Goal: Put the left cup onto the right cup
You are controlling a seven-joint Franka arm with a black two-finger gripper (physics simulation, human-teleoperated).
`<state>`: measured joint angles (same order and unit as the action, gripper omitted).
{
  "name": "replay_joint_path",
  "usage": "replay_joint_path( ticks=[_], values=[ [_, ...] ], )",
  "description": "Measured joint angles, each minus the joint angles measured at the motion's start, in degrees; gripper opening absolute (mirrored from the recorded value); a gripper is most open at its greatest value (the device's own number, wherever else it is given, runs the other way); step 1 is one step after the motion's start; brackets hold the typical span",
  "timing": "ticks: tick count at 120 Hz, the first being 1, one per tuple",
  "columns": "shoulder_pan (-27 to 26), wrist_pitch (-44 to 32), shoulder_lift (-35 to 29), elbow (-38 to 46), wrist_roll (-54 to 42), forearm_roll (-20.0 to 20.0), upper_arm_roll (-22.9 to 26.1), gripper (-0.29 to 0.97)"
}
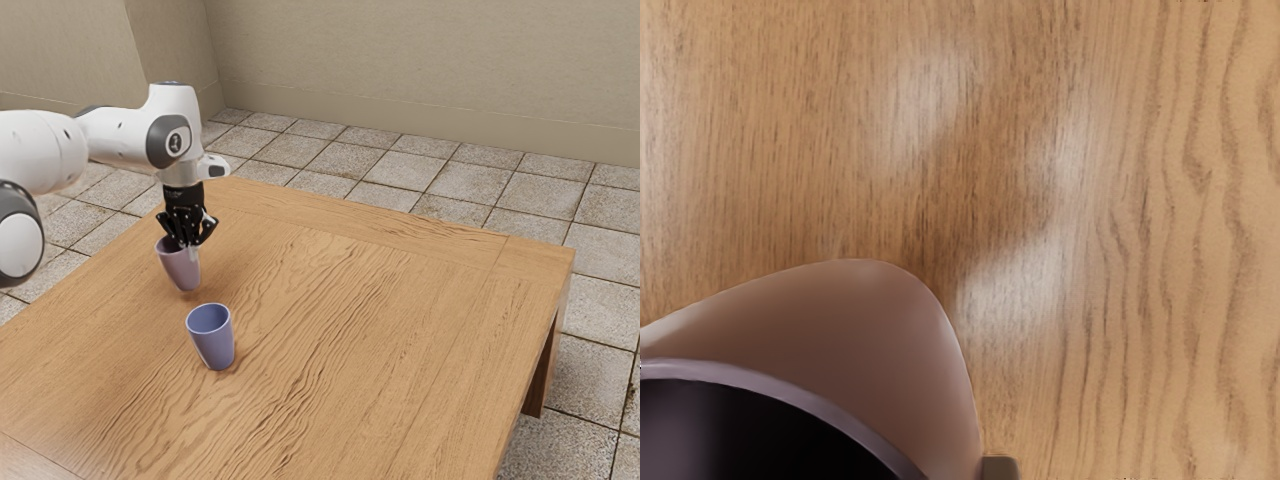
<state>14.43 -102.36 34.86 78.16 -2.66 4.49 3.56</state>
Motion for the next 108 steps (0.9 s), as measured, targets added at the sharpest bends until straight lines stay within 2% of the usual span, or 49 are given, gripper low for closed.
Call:
replay_joint_path(
  ticks=[24,67,108],
  values=[
    [-2.22,0.32,-3.38,2.32,0.2,-0.08,-0.34,-0.1],
    [-7.41,-0.85,-16.08,15.07,1.71,-0.46,-0.56,-0.1],
    [-10.51,-2.09,-21.93,20.35,4.05,-0.57,-0.26,-0.1]
  ],
)
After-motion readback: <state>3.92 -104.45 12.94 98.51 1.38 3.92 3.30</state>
